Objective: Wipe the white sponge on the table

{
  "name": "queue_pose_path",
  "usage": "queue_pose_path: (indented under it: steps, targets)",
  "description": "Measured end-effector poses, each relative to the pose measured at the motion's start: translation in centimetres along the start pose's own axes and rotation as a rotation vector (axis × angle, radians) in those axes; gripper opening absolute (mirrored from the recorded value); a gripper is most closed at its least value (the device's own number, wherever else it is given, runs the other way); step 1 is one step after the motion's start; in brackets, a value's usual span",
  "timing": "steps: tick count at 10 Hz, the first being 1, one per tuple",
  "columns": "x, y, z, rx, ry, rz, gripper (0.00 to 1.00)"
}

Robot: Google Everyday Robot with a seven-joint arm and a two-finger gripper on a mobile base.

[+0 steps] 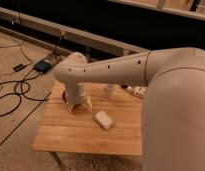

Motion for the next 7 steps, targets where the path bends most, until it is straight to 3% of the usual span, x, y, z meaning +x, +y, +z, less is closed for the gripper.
queue_pose_path:
  steps: [7]
  targets:
    - [-2.6, -3.6, 8.8, -0.004, -0.021, -0.040, 0.65]
